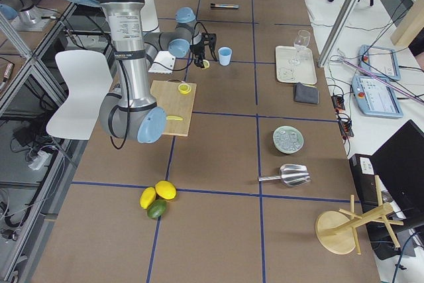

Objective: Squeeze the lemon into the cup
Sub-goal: 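Lift the half lemon and carry it over the blue cup, then squeeze the half lemon over the blue cup with the right gripper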

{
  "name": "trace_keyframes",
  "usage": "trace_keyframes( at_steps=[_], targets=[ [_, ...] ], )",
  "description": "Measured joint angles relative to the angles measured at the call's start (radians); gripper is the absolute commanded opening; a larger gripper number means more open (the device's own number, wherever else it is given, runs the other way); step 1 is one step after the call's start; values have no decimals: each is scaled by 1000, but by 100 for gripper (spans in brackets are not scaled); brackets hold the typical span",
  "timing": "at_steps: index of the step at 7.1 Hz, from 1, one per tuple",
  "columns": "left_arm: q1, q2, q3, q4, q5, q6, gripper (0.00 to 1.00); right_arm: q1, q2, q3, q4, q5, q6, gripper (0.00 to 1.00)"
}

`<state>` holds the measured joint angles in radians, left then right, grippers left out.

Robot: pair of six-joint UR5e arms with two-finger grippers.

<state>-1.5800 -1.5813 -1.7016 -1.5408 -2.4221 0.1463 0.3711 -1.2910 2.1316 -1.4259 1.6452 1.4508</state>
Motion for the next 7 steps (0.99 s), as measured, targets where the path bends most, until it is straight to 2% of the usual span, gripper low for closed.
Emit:
trace_keyframes(
  at_steps=[3,5,7],
  targets=[
    [0,0,-1,-1,0,1,100,81,225,-184,3,21,64,54],
    [0,0,-3,-1,0,1,100,94,351,-302,10,28,119,58],
    [0,0,-4,-1,0,1,100,82,391,-352,13,28,138,62]
  ],
)
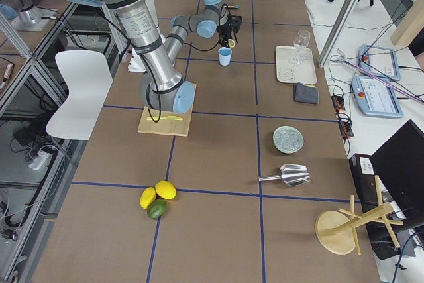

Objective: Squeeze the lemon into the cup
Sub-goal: 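Squeeze the half lemon over the blue cup with the right gripper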

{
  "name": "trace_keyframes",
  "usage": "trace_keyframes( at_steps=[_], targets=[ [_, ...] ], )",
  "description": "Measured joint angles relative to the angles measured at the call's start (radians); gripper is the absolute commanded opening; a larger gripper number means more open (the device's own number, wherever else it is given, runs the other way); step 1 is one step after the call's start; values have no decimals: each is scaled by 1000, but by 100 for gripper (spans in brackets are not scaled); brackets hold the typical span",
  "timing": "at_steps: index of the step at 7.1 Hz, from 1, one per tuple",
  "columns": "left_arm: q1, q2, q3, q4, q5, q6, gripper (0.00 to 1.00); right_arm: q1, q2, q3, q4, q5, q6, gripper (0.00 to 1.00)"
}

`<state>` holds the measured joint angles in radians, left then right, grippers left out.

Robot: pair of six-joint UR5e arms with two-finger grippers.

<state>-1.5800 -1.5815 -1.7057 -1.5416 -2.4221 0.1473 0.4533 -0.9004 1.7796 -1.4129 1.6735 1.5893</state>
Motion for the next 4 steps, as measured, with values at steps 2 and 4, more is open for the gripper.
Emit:
trace_keyframes(
  at_steps=[2,4],
  targets=[
    [0,0,0,0,0,0,100,-19,-1,-7,1,0,3,64],
    [0,0,1,0,0,0,100,-28,-6,-8,2,0,3,74]
  ],
)
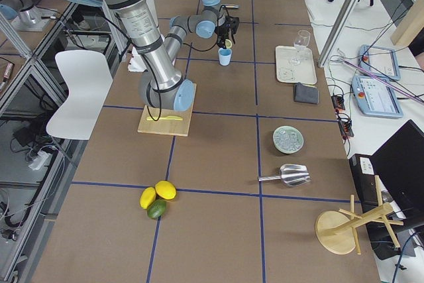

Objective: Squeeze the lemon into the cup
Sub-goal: 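Squeeze the half lemon over the blue cup with the right gripper, then set the lemon back on the board and raise the right gripper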

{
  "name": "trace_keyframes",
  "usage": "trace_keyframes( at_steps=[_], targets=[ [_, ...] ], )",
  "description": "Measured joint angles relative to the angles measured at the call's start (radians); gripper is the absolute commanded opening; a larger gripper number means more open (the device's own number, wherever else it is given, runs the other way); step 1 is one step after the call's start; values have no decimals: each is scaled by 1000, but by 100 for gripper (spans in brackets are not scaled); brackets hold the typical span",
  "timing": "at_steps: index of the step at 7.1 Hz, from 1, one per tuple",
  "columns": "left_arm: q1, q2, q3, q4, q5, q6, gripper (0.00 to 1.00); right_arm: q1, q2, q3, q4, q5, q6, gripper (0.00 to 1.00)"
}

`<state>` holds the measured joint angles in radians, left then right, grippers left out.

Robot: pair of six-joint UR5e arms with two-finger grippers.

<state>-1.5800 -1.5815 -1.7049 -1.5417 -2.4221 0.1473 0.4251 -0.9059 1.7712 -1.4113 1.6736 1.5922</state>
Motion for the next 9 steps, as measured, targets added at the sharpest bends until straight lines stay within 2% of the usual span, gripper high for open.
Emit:
trace_keyframes(
  at_steps=[1,2,3,6,9],
  targets=[
    [0,0,0,0,0,0,100,-1,-2,-1,0,0,0,84],
    [0,0,2,0,0,0,100,-1,-3,-3,0,0,-1,89],
    [0,0,4,0,-1,0,100,-2,-3,-4,0,0,-2,100],
    [4,-2,11,-36,0,-3,100,5,-29,15,0,11,-15,100],
    [83,-3,11,-109,1,-18,100,100,-189,139,1,137,-132,100]
  ],
)
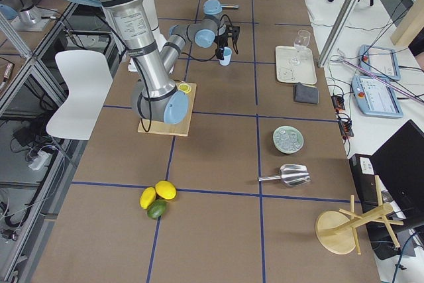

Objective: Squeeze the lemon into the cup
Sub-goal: 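Set the lemon back on the board and raise the right gripper, then reach the left gripper to the steel muddler and grasp it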

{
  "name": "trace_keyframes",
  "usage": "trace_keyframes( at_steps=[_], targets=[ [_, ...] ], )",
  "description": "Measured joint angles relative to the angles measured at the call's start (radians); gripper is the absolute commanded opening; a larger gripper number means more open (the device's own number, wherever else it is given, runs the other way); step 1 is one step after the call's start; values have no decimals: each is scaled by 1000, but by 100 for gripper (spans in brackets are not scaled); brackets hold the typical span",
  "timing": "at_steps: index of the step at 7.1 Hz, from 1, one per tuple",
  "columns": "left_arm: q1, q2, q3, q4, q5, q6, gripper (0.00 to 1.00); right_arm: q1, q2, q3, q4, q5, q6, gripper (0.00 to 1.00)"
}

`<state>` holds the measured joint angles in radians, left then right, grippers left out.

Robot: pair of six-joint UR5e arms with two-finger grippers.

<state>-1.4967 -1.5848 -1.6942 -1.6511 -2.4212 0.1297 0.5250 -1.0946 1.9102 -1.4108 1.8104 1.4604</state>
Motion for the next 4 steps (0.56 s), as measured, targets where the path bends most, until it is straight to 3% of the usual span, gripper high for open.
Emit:
trace_keyframes(
  at_steps=[1,4],
  targets=[
    [64,-2,-2,-46,2,-72,100,54,-58,31,0,58,-67,100],
    [296,-6,10,-240,61,-620,97,227,-203,60,0,214,-314,100]
  ],
)
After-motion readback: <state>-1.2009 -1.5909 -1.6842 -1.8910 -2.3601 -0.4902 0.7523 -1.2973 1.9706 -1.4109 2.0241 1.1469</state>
